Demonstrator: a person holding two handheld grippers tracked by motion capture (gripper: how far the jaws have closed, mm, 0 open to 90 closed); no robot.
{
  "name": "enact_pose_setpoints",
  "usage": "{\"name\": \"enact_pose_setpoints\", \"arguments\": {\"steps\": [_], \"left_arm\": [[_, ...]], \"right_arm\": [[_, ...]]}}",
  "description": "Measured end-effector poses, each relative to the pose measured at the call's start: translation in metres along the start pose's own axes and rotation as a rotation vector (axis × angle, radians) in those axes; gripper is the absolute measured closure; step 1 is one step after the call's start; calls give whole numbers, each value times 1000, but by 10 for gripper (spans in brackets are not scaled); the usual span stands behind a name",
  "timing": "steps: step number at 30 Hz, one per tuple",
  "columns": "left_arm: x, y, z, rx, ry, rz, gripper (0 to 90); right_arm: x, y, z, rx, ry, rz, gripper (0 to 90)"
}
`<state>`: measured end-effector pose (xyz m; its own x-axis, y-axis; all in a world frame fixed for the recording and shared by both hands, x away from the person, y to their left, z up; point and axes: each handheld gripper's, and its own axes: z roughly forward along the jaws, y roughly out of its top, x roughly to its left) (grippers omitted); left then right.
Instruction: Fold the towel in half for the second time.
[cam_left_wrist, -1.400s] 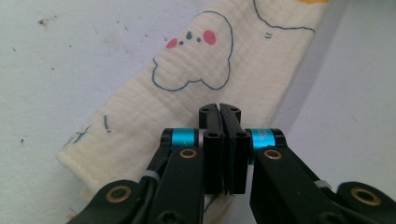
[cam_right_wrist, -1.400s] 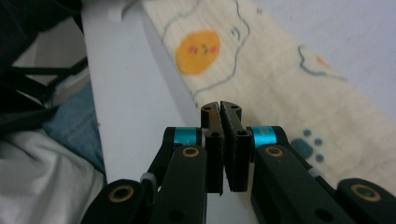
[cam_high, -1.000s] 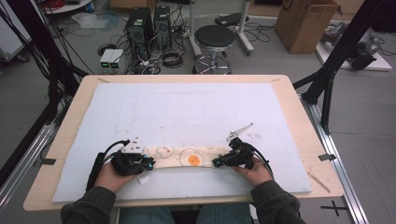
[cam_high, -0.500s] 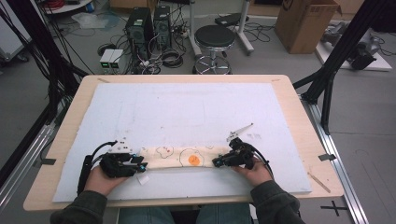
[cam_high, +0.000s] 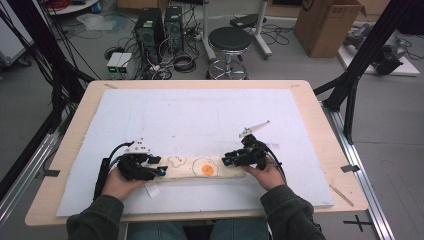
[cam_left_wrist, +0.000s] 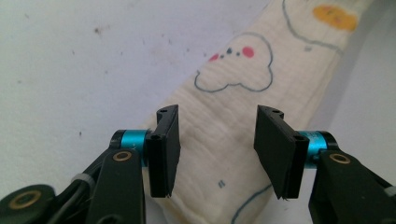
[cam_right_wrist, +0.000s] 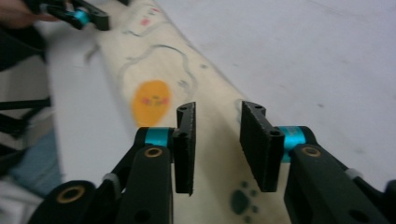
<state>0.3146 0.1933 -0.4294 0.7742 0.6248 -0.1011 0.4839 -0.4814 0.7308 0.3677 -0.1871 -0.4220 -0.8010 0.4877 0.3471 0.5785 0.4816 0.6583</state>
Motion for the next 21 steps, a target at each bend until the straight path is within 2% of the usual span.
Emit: {"name": "enact_pose_setpoints", "arguments": {"steps": [2,4,6,7,13,17,21], "left_arm": [[2,-3,2,21,-4,-16,487],[3,-5,1,10,-5,-23,487],[2,-5,1,6,-4,-27,489],[2,-6,1,7,1,-16,489],[-1,-8,1,4,14,4,483],[-4,-9,1,1,33,33,484],[-4,-11,0,-6,41,41,492]], "right_arm": [[-2,-4,1,9,-21,-11,626],[-4,-8,1,31,-45,-22,605],[-5,-13,1,40,-45,-34,579],[-5,-15,0,33,-39,-46,559],[1,-26,-6,37,-77,-180,504],[3,-33,-6,11,-92,-239,498],[6,-34,-5,20,-119,-286,499]]}}
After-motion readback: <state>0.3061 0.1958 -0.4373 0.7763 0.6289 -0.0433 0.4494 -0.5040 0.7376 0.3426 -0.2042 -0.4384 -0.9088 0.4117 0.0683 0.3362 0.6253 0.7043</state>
